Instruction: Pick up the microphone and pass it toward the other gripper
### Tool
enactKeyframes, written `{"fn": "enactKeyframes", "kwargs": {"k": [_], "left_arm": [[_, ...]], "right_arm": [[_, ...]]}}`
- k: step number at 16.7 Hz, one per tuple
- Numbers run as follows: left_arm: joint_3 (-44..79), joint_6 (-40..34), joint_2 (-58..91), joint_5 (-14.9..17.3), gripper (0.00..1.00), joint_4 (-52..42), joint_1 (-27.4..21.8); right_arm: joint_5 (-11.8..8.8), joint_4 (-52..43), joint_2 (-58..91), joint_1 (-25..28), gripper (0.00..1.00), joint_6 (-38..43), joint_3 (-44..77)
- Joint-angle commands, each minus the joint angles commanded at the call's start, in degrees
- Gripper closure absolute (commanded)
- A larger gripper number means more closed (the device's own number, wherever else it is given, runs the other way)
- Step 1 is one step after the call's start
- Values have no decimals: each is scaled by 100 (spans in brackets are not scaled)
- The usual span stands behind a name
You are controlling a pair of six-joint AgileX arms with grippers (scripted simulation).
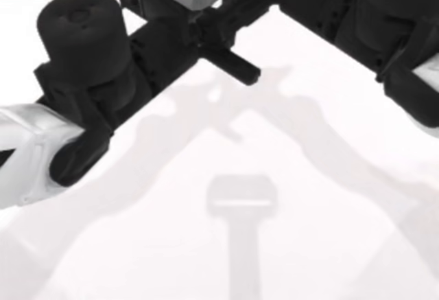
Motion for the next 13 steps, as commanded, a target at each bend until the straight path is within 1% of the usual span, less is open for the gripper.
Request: {"fn": "enactKeyframes", "kwargs": {"k": [6,13], "left_arm": [[0,0,0,0,100,0,0],[0,0,0,0,47,0,0]], "right_arm": [[0,0,0,0,100,0,0],[0,0,0,0,100,0,0]]}}
